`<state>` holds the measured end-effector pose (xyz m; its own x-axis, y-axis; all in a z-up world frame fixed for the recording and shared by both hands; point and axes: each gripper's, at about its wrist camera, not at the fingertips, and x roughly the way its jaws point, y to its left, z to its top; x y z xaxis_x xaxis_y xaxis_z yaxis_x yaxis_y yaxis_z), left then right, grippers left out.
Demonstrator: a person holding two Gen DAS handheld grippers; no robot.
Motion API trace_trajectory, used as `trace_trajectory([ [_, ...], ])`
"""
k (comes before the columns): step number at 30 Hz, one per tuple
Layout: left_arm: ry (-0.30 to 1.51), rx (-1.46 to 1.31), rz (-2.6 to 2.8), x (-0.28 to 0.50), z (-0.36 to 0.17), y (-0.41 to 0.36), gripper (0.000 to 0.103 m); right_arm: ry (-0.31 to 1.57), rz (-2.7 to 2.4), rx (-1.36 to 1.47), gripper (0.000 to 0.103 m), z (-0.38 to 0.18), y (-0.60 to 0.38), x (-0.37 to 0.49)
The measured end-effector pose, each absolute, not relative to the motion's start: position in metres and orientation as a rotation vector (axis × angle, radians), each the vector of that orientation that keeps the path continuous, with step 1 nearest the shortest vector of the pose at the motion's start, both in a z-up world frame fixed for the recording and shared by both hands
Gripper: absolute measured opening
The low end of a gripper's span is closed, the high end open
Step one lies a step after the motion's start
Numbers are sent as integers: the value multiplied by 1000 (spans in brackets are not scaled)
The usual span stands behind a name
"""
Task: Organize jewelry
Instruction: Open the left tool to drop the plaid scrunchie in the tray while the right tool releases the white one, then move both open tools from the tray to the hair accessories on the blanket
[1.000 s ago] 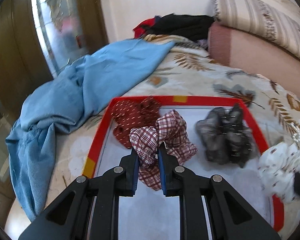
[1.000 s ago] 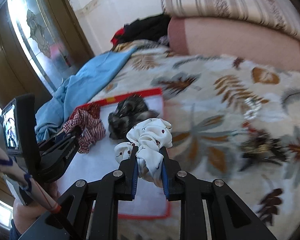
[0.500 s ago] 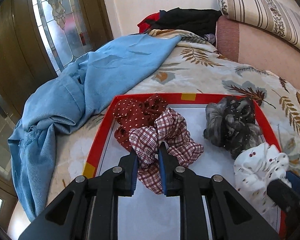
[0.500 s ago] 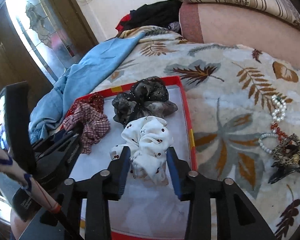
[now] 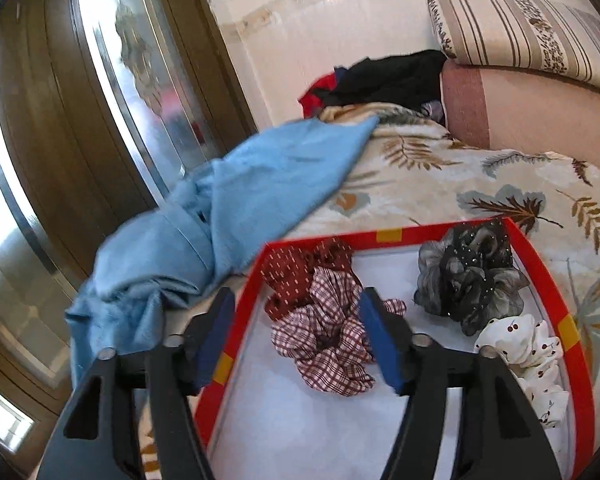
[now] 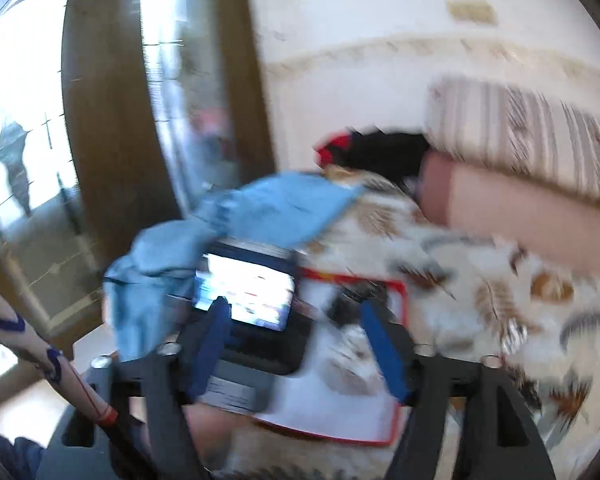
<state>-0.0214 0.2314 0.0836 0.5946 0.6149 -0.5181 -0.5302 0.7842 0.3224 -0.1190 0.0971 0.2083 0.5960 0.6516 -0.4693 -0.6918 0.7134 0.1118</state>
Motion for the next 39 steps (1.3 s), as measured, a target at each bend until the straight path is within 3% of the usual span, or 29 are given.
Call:
trace_trajectory([
  [6, 617, 131, 612, -32, 93, 220, 67, 519, 775, -55, 80, 208, 91, -126],
  [12, 552, 48, 496, -46, 110, 206, 70, 520, 634, 68, 80, 212, 14, -106],
  [20, 545, 2, 281, -55, 118, 156, 71, 596, 407, 151, 80, 177, -79, -86],
  [39, 701, -44, 62, -43, 95, 87, 72, 738, 202, 343, 80, 105, -200, -56],
])
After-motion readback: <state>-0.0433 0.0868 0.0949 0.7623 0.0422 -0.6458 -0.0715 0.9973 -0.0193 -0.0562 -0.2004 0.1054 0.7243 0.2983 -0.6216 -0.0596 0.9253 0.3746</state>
